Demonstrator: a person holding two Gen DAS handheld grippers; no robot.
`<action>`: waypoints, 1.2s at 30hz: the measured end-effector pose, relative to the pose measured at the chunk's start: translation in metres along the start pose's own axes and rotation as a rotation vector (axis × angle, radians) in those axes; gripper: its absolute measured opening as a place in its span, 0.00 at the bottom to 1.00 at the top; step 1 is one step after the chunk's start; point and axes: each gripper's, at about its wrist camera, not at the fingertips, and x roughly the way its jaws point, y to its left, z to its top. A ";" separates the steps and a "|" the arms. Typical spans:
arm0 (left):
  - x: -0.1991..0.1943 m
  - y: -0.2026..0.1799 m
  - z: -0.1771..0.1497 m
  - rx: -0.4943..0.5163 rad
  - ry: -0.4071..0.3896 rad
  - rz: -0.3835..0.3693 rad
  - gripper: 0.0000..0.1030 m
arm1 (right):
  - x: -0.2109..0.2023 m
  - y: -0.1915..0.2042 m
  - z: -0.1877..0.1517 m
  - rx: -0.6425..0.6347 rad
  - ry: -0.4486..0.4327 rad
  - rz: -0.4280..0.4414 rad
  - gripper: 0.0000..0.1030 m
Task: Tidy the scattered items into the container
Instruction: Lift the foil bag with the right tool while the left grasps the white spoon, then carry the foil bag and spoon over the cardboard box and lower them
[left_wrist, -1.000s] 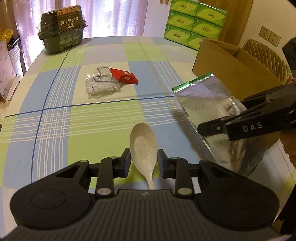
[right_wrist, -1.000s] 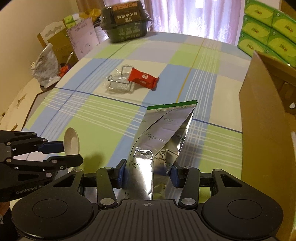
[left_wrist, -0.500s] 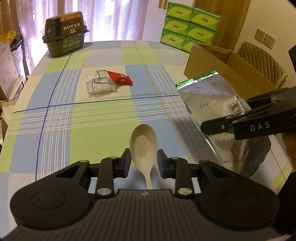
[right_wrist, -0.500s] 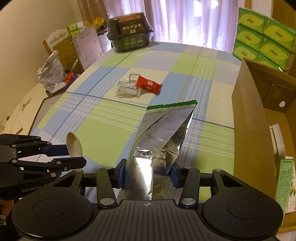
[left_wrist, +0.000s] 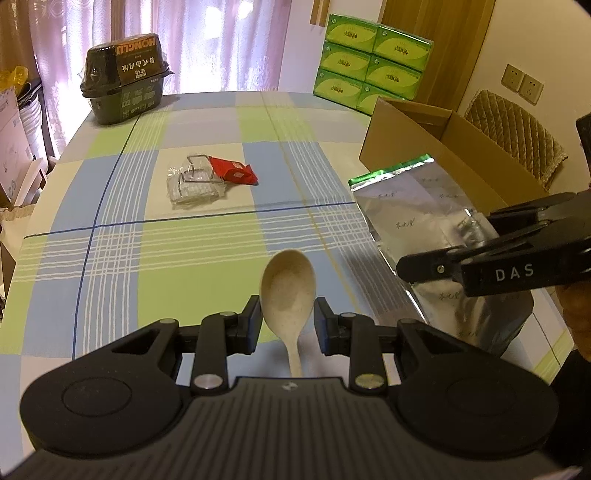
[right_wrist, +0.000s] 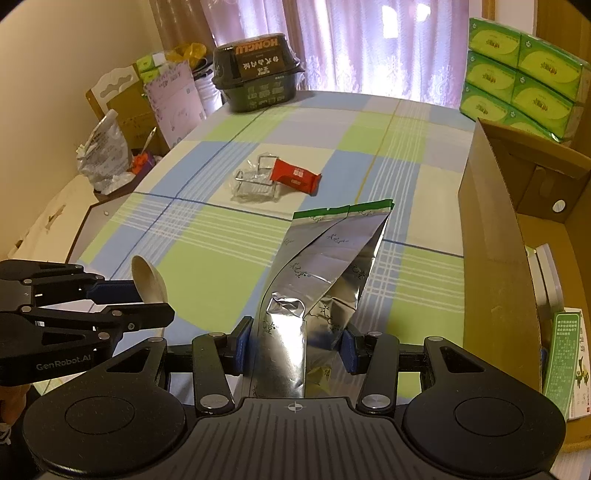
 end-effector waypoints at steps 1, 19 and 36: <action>0.000 0.000 0.001 0.000 -0.002 -0.002 0.24 | 0.000 0.000 0.001 0.001 -0.002 0.001 0.48; -0.016 -0.009 0.019 0.026 -0.042 -0.001 0.24 | -0.020 -0.002 0.013 -0.006 -0.049 0.003 0.48; -0.032 -0.030 0.028 0.059 -0.066 0.000 0.24 | -0.053 -0.010 0.019 -0.007 -0.109 -0.006 0.48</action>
